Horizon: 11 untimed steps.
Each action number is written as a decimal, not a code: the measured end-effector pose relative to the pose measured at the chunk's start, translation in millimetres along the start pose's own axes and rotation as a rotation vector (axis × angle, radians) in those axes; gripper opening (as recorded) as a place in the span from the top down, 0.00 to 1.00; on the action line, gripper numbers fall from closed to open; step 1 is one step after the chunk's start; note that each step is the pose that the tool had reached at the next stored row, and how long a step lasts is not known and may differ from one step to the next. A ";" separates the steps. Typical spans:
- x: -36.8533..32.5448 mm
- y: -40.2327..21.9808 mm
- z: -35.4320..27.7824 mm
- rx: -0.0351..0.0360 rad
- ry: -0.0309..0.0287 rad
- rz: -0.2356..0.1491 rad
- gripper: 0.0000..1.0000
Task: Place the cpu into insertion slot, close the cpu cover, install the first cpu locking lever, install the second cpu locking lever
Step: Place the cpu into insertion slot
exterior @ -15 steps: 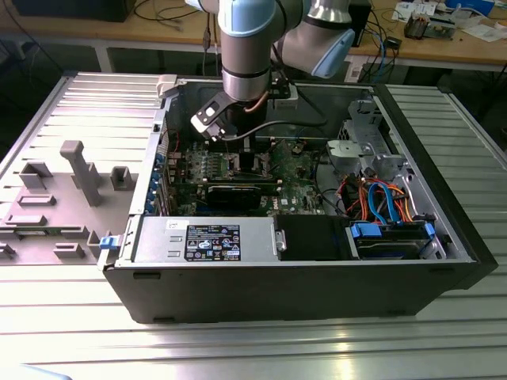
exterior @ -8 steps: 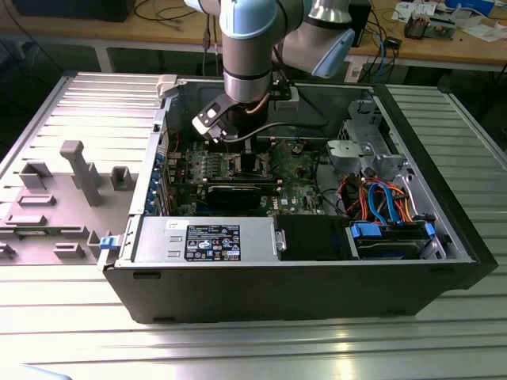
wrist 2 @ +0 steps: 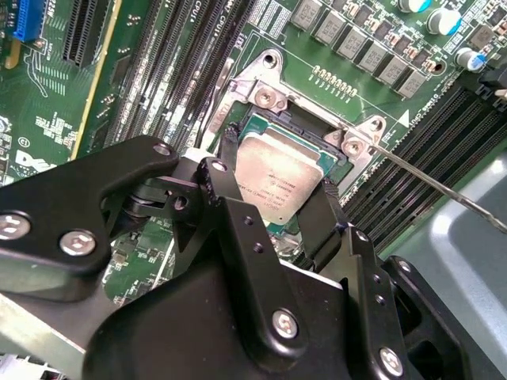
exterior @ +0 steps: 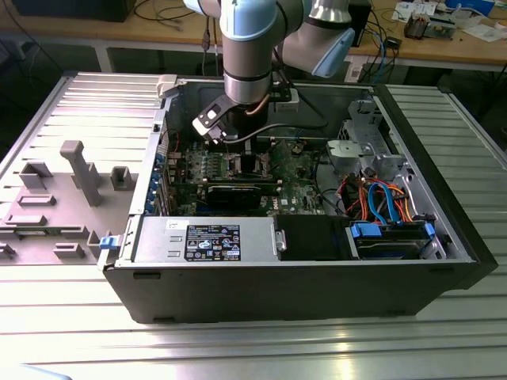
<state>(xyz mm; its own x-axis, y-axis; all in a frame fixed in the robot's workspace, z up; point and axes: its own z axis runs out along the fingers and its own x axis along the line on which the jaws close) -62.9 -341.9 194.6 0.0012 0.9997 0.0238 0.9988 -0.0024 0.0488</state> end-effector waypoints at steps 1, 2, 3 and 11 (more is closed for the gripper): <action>0.0 0.0 0.0 0.0001 -0.0001 0.000 0.45; 0.0 0.0 0.1 0.0001 -0.0001 0.000 0.45; 0.0 0.0 0.2 0.0001 -0.0001 0.000 0.45; 0.1 0.0 0.7 -0.0002 0.0002 0.000 0.38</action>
<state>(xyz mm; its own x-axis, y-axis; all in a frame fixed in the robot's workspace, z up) -62.9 -341.8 194.0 0.0012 0.9997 0.0240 0.9988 -0.0023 0.0489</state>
